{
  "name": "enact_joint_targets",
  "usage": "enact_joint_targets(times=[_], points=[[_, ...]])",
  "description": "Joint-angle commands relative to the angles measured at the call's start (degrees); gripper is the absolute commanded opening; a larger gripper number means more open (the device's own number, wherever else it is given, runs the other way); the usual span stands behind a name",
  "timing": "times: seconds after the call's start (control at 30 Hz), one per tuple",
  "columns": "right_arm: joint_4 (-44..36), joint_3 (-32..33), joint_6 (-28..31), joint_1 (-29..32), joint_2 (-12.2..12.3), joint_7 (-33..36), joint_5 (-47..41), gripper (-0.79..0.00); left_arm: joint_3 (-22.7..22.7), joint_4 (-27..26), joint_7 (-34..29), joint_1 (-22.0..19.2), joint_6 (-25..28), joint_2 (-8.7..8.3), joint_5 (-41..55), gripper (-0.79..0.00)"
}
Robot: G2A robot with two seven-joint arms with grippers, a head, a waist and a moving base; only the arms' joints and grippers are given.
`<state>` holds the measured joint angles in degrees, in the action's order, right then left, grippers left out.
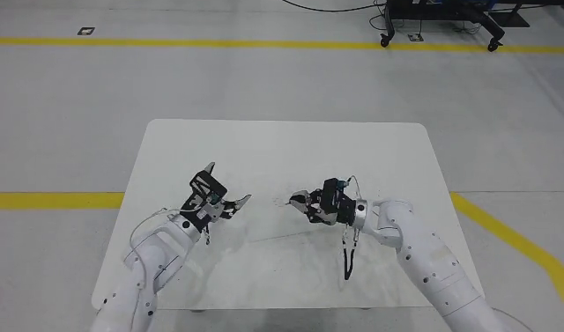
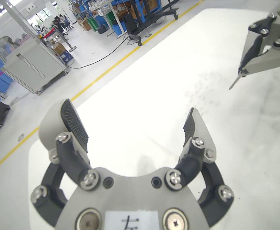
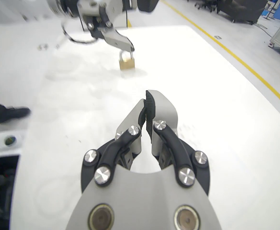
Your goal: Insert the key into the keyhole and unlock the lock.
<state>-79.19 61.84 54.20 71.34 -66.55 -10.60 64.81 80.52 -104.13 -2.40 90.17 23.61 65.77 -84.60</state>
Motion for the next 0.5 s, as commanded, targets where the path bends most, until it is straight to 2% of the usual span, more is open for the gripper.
enact_joint_targets(times=[0.0,0.1,0.17,0.47], points=[[2.3,-1.2,3.8,-0.2,-0.4,-4.3,-11.9,-0.785,2.0,0.8,0.4,0.3,1.5,-0.05,6.6,0.000],[4.4,-3.9,3.8,-1.8,-0.4,-3.8,-19.0,-0.785,4.3,1.0,-2.8,1.0,2.2,0.05,18.3,0.000],[4.5,-5.1,3.8,-2.2,-0.4,-3.7,-21.4,-0.785,4.3,1.0,-2.8,1.0,2.2,0.05,18.3,0.000],[4.5,-5.1,3.8,-2.2,-0.4,-3.7,-21.4,-0.785,3.5,-0.2,-0.8,1.7,0.4,0.20,17.4,0.000]])
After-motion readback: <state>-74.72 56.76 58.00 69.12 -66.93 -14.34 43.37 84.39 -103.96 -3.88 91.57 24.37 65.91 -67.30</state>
